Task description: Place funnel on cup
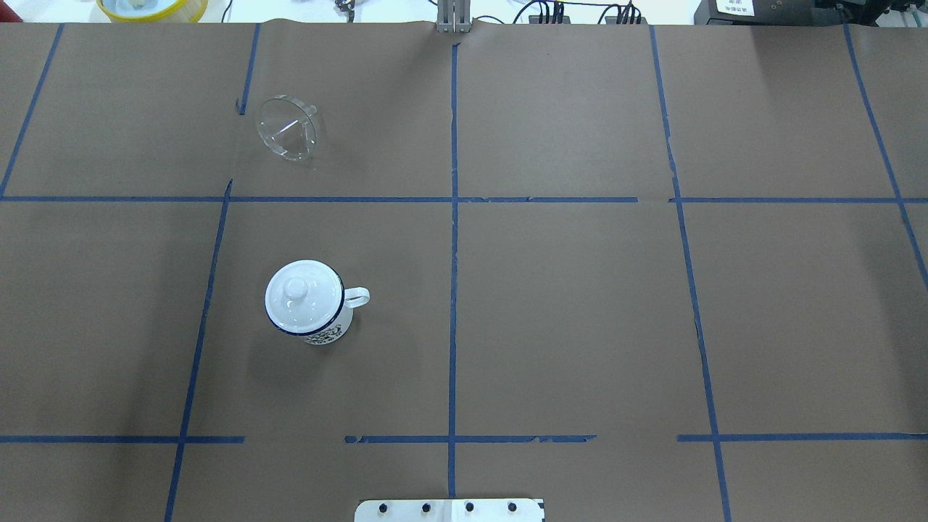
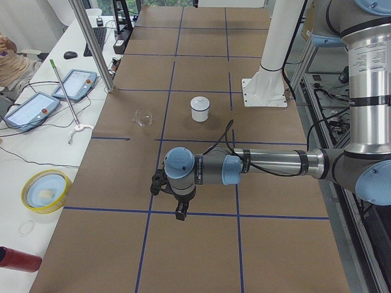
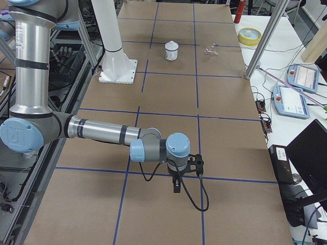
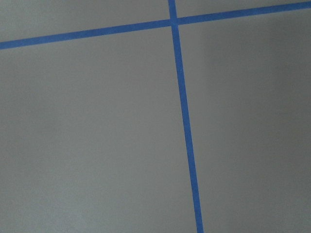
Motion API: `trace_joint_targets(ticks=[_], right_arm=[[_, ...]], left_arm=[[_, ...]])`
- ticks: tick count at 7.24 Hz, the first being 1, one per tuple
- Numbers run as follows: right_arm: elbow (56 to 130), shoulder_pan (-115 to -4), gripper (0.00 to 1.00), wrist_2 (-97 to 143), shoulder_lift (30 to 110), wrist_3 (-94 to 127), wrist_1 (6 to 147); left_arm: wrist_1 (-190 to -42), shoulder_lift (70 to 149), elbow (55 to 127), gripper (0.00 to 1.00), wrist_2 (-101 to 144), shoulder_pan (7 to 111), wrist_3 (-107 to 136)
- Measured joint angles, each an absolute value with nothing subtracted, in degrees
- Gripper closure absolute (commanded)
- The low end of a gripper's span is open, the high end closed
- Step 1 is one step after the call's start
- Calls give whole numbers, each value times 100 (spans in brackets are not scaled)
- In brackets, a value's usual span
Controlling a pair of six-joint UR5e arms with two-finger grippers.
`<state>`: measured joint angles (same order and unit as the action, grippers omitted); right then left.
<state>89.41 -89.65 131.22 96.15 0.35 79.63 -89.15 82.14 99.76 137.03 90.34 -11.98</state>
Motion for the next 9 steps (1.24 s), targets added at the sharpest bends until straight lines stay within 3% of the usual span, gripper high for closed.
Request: trace_joint_targets(ticks=[6, 9], right_arm=[[8939, -8965, 0, 13122, 9615, 37, 7963], [8938, -8965, 0, 13122, 9615, 36, 7963]], left_arm=[[-9434, 9318, 10365, 0, 13816, 9000, -978], [-9727, 9437, 10945, 0, 13696, 7812, 846]])
